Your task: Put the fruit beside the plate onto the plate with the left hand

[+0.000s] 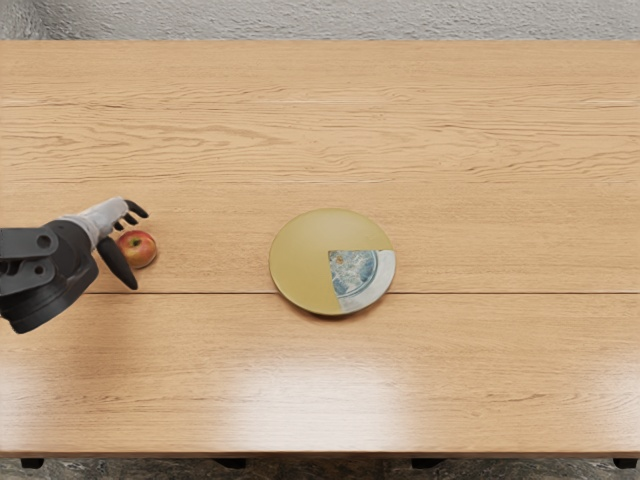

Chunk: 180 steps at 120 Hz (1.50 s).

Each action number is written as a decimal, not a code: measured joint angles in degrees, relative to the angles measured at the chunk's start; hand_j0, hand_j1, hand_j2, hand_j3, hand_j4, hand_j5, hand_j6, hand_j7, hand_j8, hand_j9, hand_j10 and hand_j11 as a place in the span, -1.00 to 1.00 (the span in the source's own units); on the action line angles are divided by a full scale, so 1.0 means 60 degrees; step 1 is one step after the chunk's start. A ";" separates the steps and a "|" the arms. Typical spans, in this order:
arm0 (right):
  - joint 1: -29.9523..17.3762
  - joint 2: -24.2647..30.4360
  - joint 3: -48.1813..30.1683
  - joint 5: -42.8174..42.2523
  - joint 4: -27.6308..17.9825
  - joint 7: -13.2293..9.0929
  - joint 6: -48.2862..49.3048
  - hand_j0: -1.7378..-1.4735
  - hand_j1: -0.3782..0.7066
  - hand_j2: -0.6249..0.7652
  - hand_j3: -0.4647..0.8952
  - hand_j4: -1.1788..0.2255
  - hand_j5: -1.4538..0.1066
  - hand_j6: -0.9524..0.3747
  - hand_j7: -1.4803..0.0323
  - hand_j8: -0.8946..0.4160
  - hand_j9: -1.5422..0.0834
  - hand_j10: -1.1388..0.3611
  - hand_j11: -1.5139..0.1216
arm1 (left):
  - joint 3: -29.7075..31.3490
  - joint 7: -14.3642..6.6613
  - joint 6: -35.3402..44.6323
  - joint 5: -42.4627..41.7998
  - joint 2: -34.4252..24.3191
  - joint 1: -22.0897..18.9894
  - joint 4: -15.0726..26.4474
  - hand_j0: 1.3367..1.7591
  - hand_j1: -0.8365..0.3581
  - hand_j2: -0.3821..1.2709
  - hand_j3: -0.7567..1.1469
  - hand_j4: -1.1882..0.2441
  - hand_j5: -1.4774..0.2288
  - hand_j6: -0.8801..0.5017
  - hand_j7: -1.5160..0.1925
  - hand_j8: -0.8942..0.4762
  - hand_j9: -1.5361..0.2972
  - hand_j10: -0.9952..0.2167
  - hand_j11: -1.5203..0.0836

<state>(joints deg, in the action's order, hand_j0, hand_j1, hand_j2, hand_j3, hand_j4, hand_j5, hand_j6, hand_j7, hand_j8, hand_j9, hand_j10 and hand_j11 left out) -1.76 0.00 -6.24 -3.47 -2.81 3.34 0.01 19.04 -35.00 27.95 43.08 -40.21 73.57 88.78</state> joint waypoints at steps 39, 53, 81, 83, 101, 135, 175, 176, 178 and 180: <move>0.0000 0.0000 0.0000 -0.0001 0.0011 0.0000 0.0001 -0.40 -0.86 -0.11 -0.32 0.62 0.80 0.38 0.89 0.31 0.84 0.47 0.79 | 0.0056 0.0000 0.0076 -0.0023 0.0359 0.0013 -0.0343 0.52 0.33 -0.45 -0.20 0.20 0.23 -0.21 0.27 -0.18 0.21 0.10 0.36; 0.0000 0.0000 0.0000 -0.0003 0.0013 0.0000 0.0000 -0.40 -0.86 -0.11 -0.32 0.62 0.80 0.38 0.89 0.31 0.84 0.47 0.79 | 0.0056 0.0000 0.0095 -0.0023 0.0402 0.0005 -0.0371 0.52 0.26 -0.45 -0.20 0.15 0.18 -0.26 0.22 -0.23 0.16 0.04 0.31; 0.0000 0.0000 0.0000 -0.0004 0.0015 -0.0001 0.0000 -0.40 -0.86 -0.11 -0.32 0.62 0.80 0.38 0.89 0.31 0.84 0.47 0.79 | 0.0063 0.0000 0.0185 -0.0024 0.0548 -0.0044 -0.0470 0.52 0.13 -0.43 -0.20 0.06 0.08 -0.35 0.13 -0.32 0.07 -0.06 0.21; 0.0000 0.0000 0.0000 -0.0005 0.0015 -0.0001 0.0000 -0.40 -0.86 -0.11 -0.32 0.62 0.80 0.38 0.89 0.31 0.84 0.47 0.79 | 0.0065 0.0000 0.0195 -0.0024 0.0569 -0.0045 -0.0478 0.52 0.12 -0.43 -0.20 0.06 0.08 -0.35 0.12 -0.33 0.07 -0.07 0.20; 0.0000 0.0000 0.0000 -0.0006 0.0015 0.0000 0.0002 -0.40 -0.86 -0.11 -0.32 0.62 0.80 0.38 0.89 0.31 0.84 0.47 0.79 | 0.0127 0.0000 0.0245 -0.0023 0.0693 -0.0039 -0.0538 0.52 0.03 -0.42 -0.20 -0.01 0.01 -0.42 0.05 -0.39 0.00 -0.14 0.13; 0.0000 0.0000 0.0000 -0.0008 0.0015 -0.0002 0.0002 -0.40 -0.86 -0.11 -0.32 0.62 0.80 0.38 0.89 0.31 0.84 0.47 0.79 | 0.0260 0.0008 0.0252 0.0020 0.0740 -0.0045 -0.0584 0.50 -0.03 -0.45 -0.19 -0.13 -0.13 -0.45 -0.09 -0.35 -0.15 -0.28 -0.05; 0.0000 0.0000 0.0000 -0.0007 0.0015 -0.0012 0.0001 -0.40 -0.86 -0.11 -0.32 0.62 0.80 0.38 0.89 0.31 0.84 0.47 0.79 | 0.0282 -0.0012 0.0254 -0.0036 0.0739 -0.0030 -0.0576 0.46 -0.03 -0.42 -0.27 -0.27 -0.29 -0.40 -0.25 -0.28 -0.30 -0.35 -0.22; 0.0000 0.0000 0.0000 -0.0007 0.0015 -0.0012 0.0001 -0.40 -0.86 -0.11 -0.32 0.62 0.80 0.38 0.89 0.31 0.84 0.47 0.79 | 0.0282 -0.0013 0.0254 -0.0037 0.0739 -0.0030 -0.0574 0.46 -0.03 -0.43 -0.26 -0.27 -0.29 -0.39 -0.26 -0.28 -0.30 -0.34 -0.22; 0.0000 0.0000 0.0000 -0.0007 0.0015 -0.0012 0.0000 -0.40 -0.86 -0.11 -0.32 0.62 0.80 0.38 0.89 0.31 0.84 0.47 0.79 | 0.0282 -0.0012 0.0254 -0.0038 0.0729 -0.0030 -0.0572 0.45 -0.04 -0.41 -0.28 -0.28 -0.30 -0.39 -0.26 -0.27 -0.31 -0.34 -0.23; 0.0000 0.0000 0.0000 -0.0007 0.0015 -0.0013 0.0000 -0.40 -0.86 -0.11 -0.32 0.62 0.80 0.38 0.89 0.31 0.84 0.47 0.79 | 0.0282 -0.0012 0.0254 -0.0046 0.0726 -0.0020 -0.0570 0.45 -0.04 -0.38 -0.30 -0.28 -0.31 -0.39 -0.27 -0.27 -0.31 -0.34 -0.23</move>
<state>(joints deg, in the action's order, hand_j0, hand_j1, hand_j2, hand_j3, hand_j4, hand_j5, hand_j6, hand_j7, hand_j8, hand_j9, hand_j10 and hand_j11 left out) -1.76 0.00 -6.24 -3.51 -2.73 3.26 0.01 20.74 -35.07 29.48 42.81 -35.85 73.45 85.36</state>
